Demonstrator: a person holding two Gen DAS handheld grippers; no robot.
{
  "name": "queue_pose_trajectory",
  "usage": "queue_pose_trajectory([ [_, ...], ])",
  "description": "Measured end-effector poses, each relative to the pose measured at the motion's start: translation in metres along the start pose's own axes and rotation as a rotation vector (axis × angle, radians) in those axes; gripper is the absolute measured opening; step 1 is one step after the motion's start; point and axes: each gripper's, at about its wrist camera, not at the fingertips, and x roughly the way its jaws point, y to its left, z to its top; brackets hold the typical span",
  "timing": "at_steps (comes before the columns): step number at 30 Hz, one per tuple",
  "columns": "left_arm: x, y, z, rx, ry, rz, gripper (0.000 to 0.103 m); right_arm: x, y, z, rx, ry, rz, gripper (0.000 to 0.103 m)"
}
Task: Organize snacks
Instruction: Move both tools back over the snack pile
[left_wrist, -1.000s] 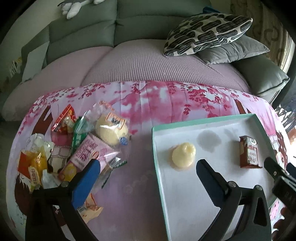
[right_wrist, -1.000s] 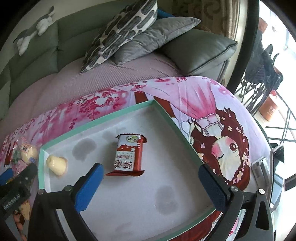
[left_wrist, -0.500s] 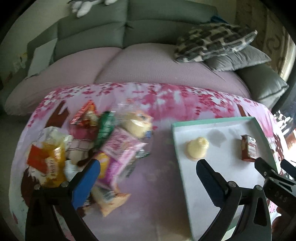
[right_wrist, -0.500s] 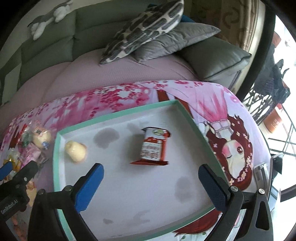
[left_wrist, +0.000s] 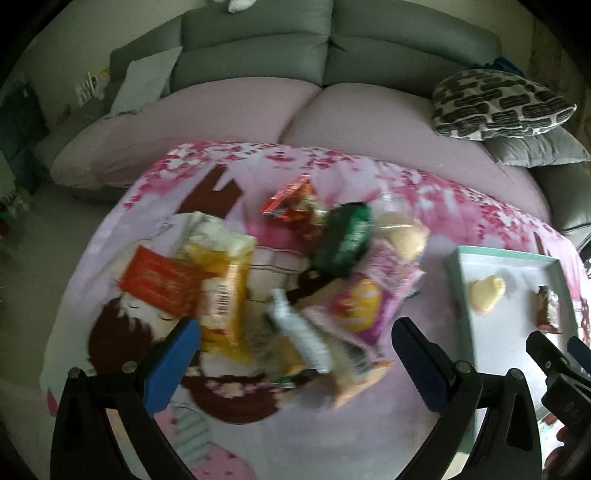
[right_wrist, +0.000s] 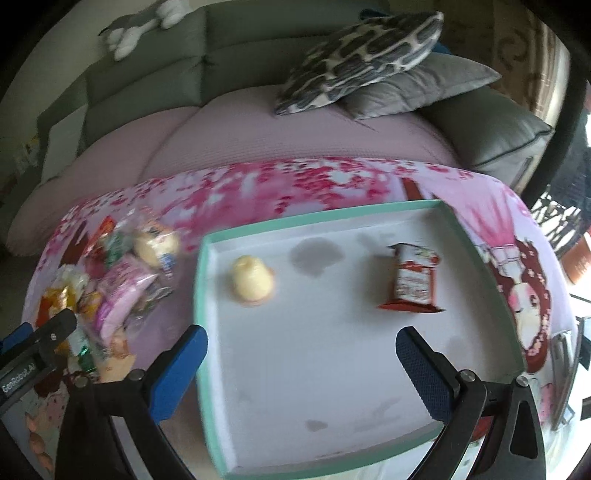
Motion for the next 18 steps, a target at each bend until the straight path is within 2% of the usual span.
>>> queue_pose_trajectory([
  [8, 0.001, 0.053, -0.003, -0.059, 0.006, 0.045, 0.103, 0.005, 0.041, -0.013, -0.076, 0.021, 0.067, 0.103],
  [10, 0.001, 0.063, -0.004, -0.071, 0.003, 0.032, 0.103, 0.006, 0.051, -0.017, -0.093, 0.024, 0.080, 0.103],
  [13, 0.000, 0.071, -0.006, -0.082, -0.009, 0.013, 0.103, 0.007, 0.066, -0.022, -0.106, 0.028, 0.122, 0.103],
  [18, 0.008, 0.079, -0.009, -0.064, 0.008, 0.048, 0.103, 0.008, 0.088, -0.028, -0.131, 0.021, 0.170, 0.103],
])
